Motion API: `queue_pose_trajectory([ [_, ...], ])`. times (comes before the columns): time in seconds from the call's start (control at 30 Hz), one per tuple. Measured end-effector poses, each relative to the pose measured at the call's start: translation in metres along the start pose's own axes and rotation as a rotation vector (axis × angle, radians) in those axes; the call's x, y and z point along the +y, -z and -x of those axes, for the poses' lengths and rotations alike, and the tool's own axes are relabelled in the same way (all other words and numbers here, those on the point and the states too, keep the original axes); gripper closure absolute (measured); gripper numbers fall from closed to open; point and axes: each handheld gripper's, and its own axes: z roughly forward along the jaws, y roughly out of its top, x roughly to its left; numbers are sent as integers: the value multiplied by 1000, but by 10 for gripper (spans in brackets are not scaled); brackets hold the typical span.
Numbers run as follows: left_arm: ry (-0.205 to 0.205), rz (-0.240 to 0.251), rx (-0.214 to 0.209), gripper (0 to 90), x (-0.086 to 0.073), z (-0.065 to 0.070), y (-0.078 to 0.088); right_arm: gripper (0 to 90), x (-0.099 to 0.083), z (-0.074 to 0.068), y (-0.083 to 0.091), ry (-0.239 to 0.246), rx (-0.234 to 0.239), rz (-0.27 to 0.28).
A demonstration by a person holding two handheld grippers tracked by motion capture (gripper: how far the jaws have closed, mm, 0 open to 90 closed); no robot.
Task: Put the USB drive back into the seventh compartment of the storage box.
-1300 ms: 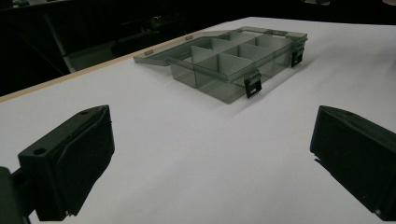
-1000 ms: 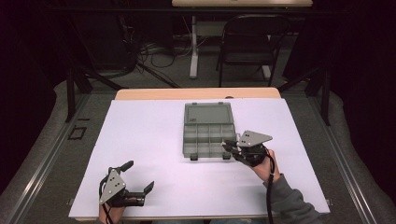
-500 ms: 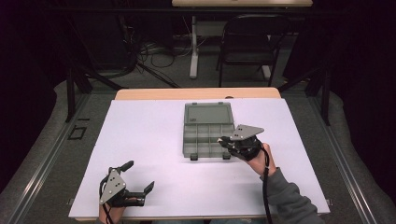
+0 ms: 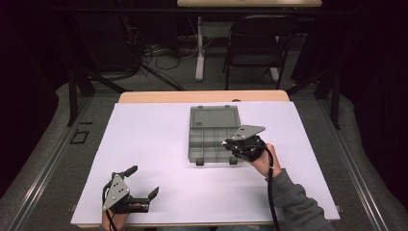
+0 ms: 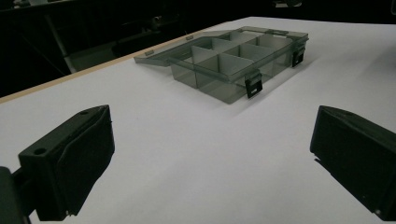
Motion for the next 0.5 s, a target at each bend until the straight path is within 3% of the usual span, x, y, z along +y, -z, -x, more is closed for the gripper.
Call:
queue_pose_trajectory([
  [0.5, -1, 1, 0, 0, 0, 0, 0, 795, 1, 5, -18, -17, 18, -64],
])
